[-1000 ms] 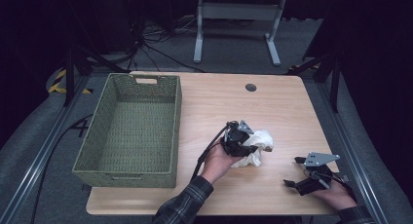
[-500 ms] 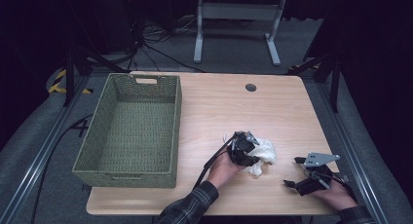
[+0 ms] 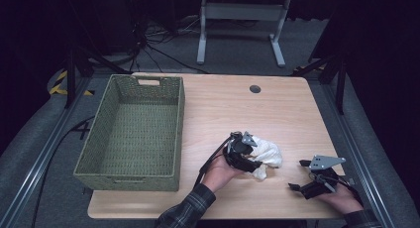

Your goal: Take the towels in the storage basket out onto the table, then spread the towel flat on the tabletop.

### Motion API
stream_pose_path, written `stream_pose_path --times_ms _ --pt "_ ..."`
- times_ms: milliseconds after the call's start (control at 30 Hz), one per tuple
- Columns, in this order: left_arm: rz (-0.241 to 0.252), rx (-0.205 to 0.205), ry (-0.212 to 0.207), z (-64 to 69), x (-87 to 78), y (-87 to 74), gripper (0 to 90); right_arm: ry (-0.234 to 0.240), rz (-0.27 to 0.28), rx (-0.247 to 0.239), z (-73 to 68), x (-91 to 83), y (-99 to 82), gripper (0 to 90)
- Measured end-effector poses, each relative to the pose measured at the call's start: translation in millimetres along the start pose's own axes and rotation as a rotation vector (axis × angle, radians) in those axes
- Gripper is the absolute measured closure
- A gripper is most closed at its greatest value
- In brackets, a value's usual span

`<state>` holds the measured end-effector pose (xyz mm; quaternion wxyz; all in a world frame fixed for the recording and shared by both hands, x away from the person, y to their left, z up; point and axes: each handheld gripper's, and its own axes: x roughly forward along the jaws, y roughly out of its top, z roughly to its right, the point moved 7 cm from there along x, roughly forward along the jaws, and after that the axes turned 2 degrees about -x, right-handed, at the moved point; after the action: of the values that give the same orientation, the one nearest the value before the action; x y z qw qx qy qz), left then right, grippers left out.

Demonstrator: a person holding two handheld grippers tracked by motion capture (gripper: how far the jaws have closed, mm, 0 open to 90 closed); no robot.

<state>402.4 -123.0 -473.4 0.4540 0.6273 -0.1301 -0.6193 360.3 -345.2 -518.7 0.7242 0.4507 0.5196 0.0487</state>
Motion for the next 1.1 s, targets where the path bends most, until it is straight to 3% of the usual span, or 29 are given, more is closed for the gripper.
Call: stream_pose_path --times_ms 200,333,433,533,633,767,1100 --pt "0.025 -0.058 0.053 -13.0 -20.7 -12.9 45.0 -0.003 0.003 0.001 0.5 -0.3 0.1 1.4" --pt "0.007 -0.102 0.093 -24.1 -27.4 -26.9 48.0 -0.005 0.008 0.010 0.8 -1.3 0.1 4.3" --pt "0.000 -0.141 0.119 -29.0 -30.2 -35.8 49.4 -0.006 0.003 0.011 1.3 -3.2 1.0 11.1" --pt "0.004 -0.149 0.147 -33.9 -33.5 -41.2 50.4 0.019 0.005 0.041 2.1 -6.3 3.7 21.1" --pt "-0.002 -0.171 0.172 -38.2 -35.6 -46.2 51.2 0.025 0.003 0.055 2.8 -7.7 5.8 22.9" --pt "0.005 -0.179 0.212 -45.2 -35.5 -47.0 53.1 0.013 0.018 0.027 4.8 -8.7 10.3 25.5" --pt "0.023 -0.208 0.257 -72.9 -26.2 -27.6 58.2 0.014 -0.007 0.038 8.3 -5.3 11.4 26.5"
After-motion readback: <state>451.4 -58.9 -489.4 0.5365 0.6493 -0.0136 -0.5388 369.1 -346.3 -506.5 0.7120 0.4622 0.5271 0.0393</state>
